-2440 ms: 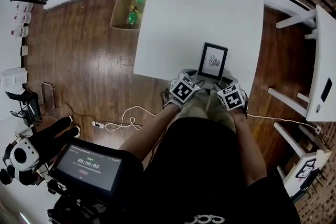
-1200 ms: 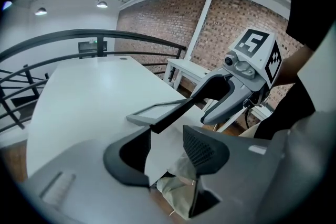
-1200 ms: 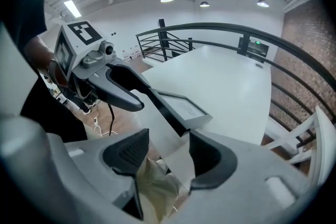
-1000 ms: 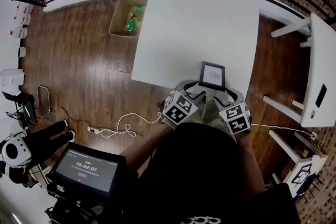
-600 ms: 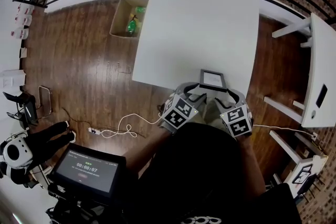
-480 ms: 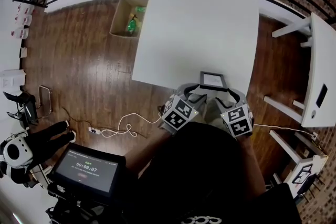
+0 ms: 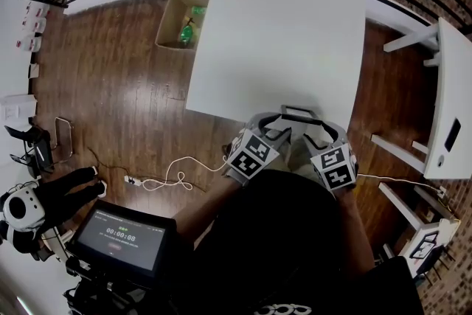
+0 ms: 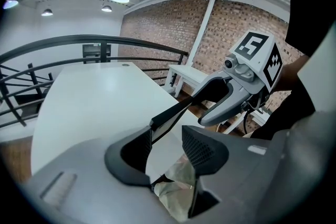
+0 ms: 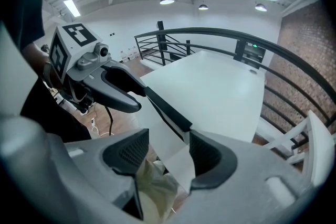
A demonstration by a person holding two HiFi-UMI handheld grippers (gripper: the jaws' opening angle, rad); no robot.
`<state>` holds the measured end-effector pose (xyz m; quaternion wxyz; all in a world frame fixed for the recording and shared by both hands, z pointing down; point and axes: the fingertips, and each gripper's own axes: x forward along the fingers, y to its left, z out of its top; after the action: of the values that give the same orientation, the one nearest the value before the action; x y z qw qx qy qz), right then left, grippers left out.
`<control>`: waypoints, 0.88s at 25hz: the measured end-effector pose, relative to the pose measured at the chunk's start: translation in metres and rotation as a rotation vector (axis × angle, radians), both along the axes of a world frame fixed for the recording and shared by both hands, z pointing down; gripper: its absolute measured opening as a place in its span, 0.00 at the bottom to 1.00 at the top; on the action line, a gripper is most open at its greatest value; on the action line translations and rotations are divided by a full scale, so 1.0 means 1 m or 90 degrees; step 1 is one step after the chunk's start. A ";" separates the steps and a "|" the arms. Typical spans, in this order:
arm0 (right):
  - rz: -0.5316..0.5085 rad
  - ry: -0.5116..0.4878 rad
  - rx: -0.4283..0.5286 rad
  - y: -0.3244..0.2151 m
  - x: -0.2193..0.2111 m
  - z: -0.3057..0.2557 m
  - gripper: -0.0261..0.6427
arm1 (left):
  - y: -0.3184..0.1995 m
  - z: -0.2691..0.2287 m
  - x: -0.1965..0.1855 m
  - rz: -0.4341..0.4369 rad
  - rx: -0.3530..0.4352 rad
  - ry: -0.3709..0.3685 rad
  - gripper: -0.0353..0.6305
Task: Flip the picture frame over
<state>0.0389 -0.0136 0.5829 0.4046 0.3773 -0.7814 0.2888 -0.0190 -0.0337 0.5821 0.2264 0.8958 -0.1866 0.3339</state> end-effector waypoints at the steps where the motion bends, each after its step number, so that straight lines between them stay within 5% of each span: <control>1: -0.001 0.001 0.002 -0.002 0.000 0.000 0.37 | -0.002 0.000 0.000 0.001 0.002 -0.001 0.34; 22: -0.006 0.014 0.039 -0.049 0.006 -0.001 0.37 | -0.045 -0.002 0.006 0.019 0.044 -0.027 0.34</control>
<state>0.0451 -0.0631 0.5817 0.4028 0.3886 -0.7873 0.2587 -0.0127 -0.0792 0.5804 0.1864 0.8983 -0.1897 0.3497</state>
